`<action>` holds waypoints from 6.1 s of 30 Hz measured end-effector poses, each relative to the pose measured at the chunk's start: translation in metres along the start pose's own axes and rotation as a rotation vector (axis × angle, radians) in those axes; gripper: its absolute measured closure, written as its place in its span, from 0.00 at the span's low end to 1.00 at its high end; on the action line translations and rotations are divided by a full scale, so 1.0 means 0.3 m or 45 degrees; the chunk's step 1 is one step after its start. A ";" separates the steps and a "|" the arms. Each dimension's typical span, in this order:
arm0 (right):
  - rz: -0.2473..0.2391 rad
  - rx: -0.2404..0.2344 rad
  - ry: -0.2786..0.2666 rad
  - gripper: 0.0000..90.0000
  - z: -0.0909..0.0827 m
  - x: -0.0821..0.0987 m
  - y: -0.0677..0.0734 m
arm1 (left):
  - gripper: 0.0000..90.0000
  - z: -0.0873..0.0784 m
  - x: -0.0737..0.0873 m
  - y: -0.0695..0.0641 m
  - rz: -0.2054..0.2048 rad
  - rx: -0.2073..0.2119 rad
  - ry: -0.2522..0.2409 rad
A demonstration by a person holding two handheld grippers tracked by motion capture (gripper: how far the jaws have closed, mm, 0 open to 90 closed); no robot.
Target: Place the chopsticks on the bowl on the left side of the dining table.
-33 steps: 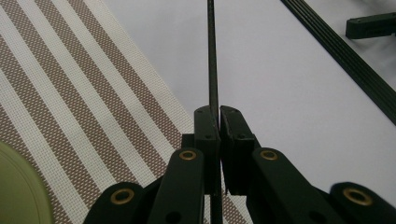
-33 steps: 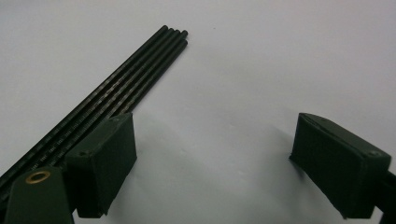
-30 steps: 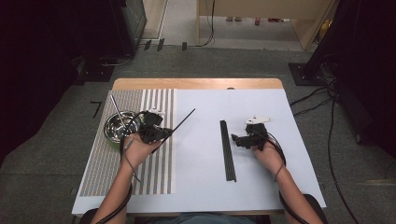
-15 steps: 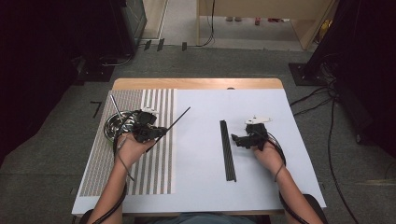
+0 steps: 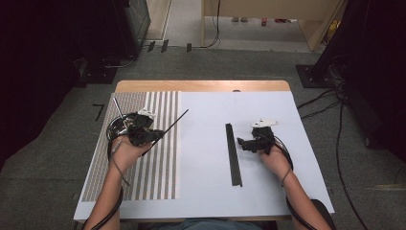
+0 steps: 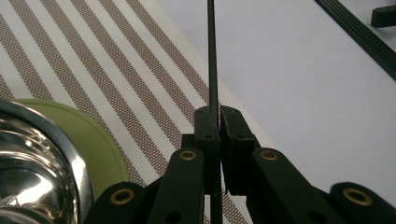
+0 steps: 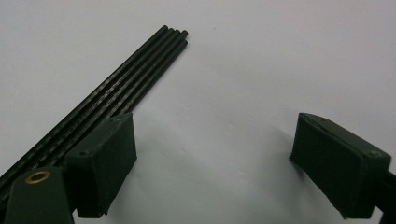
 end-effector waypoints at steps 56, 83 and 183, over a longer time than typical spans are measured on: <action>0.000 0.000 0.000 0.15 0.000 0.000 0.000 | 0.97 -0.123 0.055 0.152 -0.041 -0.078 -0.036; -0.001 0.000 0.000 0.15 0.000 0.000 0.000 | 0.97 -0.158 0.099 0.252 -0.124 -0.132 -0.038; 0.000 0.000 0.000 0.15 0.000 0.000 0.000 | 0.38 -0.145 -0.016 0.172 -0.055 -0.087 -0.227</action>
Point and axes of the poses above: each handheld gripper's, and its own axes: z roughly forward along the jaws, x roughly out of its underside, y roughly to its left, the point moved 9 cm from there along z, roughly forward along the jaws, and after that the axes turned 1 degree about y, right-handed, at the moved point
